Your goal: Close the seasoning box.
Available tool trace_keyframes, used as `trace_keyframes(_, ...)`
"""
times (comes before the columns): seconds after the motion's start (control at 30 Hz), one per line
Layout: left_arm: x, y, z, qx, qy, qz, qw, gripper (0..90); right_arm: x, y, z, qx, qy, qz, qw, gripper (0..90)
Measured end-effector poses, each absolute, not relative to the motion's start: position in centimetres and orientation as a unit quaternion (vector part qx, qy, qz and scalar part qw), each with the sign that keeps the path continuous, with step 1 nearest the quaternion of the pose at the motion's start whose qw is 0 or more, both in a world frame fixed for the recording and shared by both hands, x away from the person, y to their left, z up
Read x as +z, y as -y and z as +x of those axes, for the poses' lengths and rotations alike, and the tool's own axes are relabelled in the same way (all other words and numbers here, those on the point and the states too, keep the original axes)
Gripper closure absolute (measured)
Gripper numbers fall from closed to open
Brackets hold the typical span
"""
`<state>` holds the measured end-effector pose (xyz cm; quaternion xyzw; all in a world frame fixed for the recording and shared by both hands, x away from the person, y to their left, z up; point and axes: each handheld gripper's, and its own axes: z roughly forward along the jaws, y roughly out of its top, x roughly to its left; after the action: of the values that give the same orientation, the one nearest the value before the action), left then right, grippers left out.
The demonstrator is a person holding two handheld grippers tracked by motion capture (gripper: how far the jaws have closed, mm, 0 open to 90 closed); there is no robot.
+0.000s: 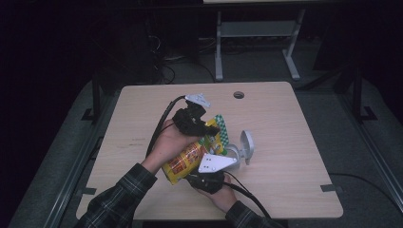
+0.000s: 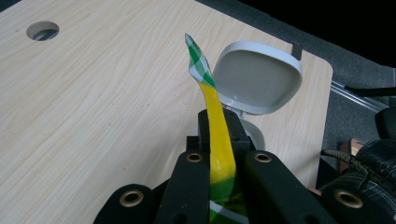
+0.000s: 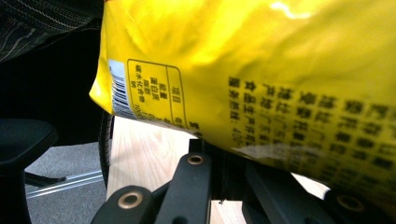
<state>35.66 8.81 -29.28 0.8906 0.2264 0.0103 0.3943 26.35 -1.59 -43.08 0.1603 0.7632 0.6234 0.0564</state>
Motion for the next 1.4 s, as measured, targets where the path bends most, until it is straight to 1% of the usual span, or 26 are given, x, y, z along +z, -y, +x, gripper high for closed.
trace_keyframes(1.4, -29.2, -7.2, 36.4, 0.002, -0.230, 0.907, 0.352, 90.0, -42.9, 1.8, 26.3, 0.632, -0.756, 0.162, 0.055, 90.0)
